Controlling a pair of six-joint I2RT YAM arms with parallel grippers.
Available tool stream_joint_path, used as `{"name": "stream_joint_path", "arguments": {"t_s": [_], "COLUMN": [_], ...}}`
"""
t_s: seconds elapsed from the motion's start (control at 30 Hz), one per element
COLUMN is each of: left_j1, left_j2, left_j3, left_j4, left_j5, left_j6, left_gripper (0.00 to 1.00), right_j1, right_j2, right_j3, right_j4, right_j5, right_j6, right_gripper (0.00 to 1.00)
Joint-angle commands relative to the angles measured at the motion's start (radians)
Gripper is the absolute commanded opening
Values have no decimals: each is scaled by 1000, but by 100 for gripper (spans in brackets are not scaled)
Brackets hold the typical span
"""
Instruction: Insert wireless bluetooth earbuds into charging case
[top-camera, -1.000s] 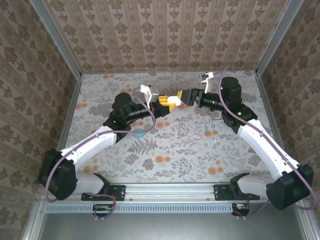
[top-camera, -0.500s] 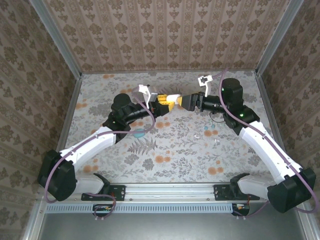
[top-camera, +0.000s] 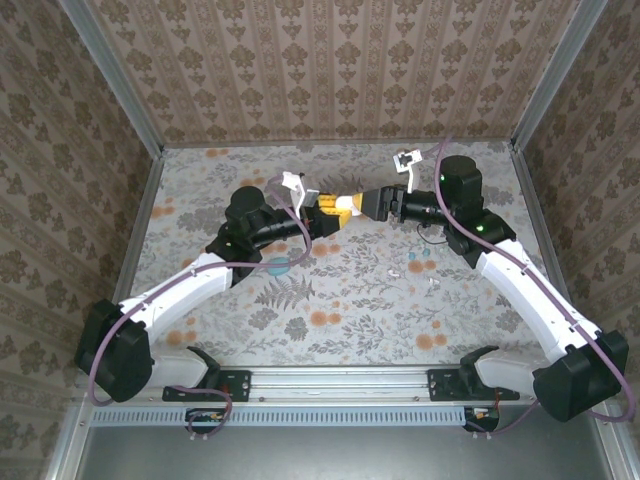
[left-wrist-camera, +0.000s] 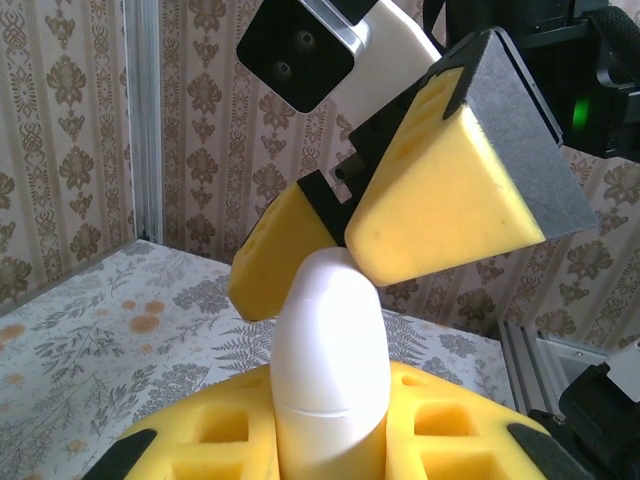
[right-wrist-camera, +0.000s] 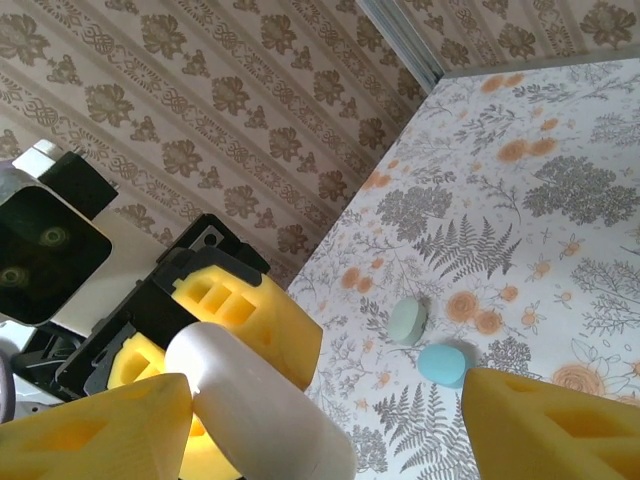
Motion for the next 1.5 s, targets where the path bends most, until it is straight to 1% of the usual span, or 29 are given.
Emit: {"name": "stream_joint_path", "arguments": {"t_s": [0.0,0.13,0.33,0.47,0.63,0.7,0.8,0.97,1.07,1.27,1.47], "left_j1": [-15,-16,-14,-14,-14,-15,-17,-15,-16,-17,-18], "left_j2": [-29,-33,-46,-47,-46,-47,-46,-44,-46,-52,-54], "left_j3": [43,44,27,25,26,28,35,41,41,38,30], "left_j4": [6,3,19,27,38,38,36,23,22,14,6], "left_j5": [62,55,-5,-19,-25,-20,-5,29,39,42,24], "left_j6": [30,29,27,24,16,15,14,19,19,28,35], "left_gripper": [19,19,19,19,19,19,19,19,19,19,19], "right_j1": [-11,-13,-13,-12,-12,-12,-11,-11,-13,-15,-15], "right_j2": [10,14,-22,-44,-35,-32,-25,-8,5,19,31], "right_j3": [24,27,-1,-1,8,8,11,14,33,37,61], "right_j4": [21,10,53,-29,-102,-106,-115,-49,-75,-19,-21], "right_j5": [56,74,-66,-107,-118,-99,-25,14,79,86,106], "right_j6": [22,20,0,-66,-109,-105,-97,-37,-34,-2,6], "right_gripper": [73,72,75,76,76,76,74,72,71,71,72]}}
